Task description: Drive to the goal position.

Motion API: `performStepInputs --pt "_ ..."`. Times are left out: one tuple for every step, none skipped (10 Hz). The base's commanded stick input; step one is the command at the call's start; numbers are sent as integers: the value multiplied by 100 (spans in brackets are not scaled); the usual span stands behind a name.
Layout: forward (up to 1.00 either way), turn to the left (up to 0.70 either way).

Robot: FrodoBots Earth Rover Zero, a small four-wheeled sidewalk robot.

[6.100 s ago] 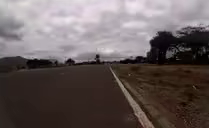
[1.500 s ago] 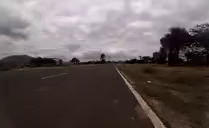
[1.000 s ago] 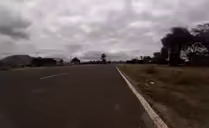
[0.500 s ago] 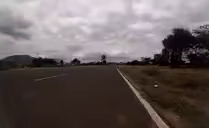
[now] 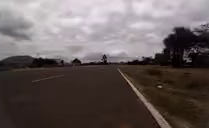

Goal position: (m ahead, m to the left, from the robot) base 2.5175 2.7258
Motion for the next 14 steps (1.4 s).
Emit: performStepInputs --pt "50 -10" --pt "50 0" --pt "50 0" --pt "50 0" --pt "50 0" --pt "50 0" --pt "50 0" --pt "50 0" --pt "50 0" --pt "50 0" --pt "50 0" --pt "50 0" --pt "50 0" --pt "50 0"
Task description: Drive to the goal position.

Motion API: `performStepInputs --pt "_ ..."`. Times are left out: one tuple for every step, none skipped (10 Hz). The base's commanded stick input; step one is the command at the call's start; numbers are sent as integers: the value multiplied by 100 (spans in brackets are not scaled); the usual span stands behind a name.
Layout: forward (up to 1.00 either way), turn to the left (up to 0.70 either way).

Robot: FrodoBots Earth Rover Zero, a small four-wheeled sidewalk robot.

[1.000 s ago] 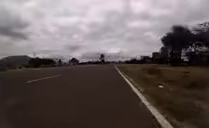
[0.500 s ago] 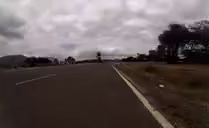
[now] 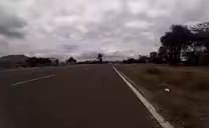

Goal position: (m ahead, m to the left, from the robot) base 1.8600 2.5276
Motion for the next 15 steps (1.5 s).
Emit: performStepInputs --pt "50 0" --pt "50 -4" --pt "50 -29" --pt "50 -50" --pt "50 -50" --pt "50 -50" --pt "50 -50" --pt "50 -50" --pt "50 -50" --pt "50 -50" --pt "50 0" --pt "50 0" --pt "50 0" --pt "50 0" --pt "50 0"
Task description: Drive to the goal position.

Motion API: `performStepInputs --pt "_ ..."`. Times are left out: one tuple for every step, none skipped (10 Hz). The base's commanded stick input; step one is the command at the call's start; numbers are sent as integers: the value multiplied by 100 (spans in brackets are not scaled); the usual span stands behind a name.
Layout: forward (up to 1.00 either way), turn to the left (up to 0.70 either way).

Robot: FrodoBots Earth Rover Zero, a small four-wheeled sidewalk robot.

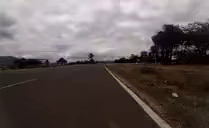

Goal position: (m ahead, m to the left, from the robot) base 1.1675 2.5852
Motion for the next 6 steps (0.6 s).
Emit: performStepInputs --pt "50 0" --pt "50 0" --pt "50 0" --pt "50 0" --pt "50 0" --pt "50 0"
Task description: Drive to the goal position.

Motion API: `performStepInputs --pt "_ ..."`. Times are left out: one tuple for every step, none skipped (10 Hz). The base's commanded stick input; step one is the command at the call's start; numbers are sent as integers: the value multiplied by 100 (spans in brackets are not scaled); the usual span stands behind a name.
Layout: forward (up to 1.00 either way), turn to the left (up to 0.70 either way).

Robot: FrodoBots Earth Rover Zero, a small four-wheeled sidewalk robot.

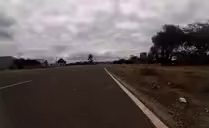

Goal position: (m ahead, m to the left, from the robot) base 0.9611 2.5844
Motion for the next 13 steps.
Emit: performStepInputs --pt "50 0" --pt "50 0" --pt "50 0" --pt "50 0" --pt "50 0" --pt "50 0" --pt "50 0" --pt "50 0" --pt "50 0" --pt "50 0" --pt "50 0" --pt "50 0" --pt "50 0"
